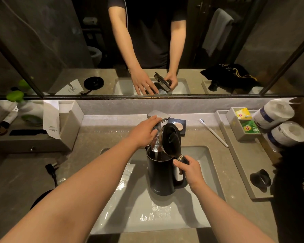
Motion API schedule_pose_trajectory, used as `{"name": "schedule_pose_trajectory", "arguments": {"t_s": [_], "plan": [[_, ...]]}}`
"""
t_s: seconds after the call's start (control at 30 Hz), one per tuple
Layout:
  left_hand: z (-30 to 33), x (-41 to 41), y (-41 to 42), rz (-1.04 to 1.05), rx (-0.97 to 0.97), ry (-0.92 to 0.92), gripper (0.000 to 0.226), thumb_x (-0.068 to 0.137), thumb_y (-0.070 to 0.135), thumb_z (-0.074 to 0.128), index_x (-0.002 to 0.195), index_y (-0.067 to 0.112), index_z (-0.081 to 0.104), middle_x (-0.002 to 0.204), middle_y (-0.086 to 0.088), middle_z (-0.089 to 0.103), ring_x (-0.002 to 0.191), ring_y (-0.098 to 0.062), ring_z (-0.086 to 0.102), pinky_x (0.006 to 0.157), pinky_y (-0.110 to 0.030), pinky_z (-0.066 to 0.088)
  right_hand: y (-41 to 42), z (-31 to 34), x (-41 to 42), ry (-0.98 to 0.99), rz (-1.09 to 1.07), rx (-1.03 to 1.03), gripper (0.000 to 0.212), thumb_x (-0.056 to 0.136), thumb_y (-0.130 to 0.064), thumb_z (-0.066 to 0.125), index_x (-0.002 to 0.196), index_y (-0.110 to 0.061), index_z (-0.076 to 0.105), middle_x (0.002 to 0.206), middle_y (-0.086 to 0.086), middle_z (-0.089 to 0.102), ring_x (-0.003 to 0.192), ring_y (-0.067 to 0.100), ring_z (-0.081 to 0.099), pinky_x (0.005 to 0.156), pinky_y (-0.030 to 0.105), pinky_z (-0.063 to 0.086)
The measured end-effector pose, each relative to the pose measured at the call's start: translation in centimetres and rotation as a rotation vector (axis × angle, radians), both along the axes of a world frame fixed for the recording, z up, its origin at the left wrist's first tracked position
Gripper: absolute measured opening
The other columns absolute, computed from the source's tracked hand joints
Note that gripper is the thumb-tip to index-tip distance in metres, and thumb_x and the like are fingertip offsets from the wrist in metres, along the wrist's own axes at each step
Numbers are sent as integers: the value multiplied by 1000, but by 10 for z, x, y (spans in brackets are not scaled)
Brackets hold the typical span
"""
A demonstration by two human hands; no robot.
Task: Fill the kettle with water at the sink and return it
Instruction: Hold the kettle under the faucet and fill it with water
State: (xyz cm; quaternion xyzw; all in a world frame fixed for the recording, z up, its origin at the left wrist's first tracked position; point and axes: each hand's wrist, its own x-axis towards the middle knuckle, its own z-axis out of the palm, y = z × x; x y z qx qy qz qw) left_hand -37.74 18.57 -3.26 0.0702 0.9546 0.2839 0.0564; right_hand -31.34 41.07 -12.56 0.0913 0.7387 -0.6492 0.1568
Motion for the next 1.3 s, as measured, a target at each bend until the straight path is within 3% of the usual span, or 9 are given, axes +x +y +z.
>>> {"name": "schedule_pose_trajectory", "arguments": {"t_s": [0.17,1.0,1.3], "plan": [[2,2,1,12,-17,17,54,96,20,48,147,27,33,159,0,27,142,-25,32,114,-44,30,1,-1,-1,-18,-11,-12,23,76,-27,80,83,-8,69,59,-2,62,56,18,52,55,30,47],[-1,0,1,26,-19,16,56,95,23,51,146,30,32,159,1,27,141,-25,33,111,-43,32,0,4,1,-8,-14,-20,17,78,-23,79,77,-10,68,56,-4,61,57,18,52,55,32,46],[-2,-2,0,1,-18,15,52,93,20,52,142,30,37,154,2,35,134,-25,42,107,-48,40,0,4,0,-2,-7,-18,15,79,-22,78,77,-11,68,54,-9,62,58,18,54,58,32,47]]}}
